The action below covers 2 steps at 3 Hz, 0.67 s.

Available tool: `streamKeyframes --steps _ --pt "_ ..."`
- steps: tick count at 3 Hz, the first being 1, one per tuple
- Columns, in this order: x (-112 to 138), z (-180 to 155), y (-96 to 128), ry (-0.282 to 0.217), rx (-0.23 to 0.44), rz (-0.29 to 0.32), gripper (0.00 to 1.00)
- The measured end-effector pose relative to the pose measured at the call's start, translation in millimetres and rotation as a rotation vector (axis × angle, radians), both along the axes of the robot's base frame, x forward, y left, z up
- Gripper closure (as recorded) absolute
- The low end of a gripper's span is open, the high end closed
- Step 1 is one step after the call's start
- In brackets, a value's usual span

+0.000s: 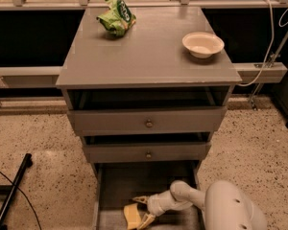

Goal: Pick sponge from bottom drawer and place on counter

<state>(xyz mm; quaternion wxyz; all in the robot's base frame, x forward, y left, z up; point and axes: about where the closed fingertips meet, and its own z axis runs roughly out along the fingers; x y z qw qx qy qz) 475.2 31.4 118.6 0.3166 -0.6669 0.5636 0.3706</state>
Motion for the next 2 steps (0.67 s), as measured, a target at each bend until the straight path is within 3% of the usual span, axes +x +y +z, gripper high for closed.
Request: streamKeyframes --steps 2 --pt "-1.4 8.0 -3.6 -0.005 0.009 0.001 0.66"
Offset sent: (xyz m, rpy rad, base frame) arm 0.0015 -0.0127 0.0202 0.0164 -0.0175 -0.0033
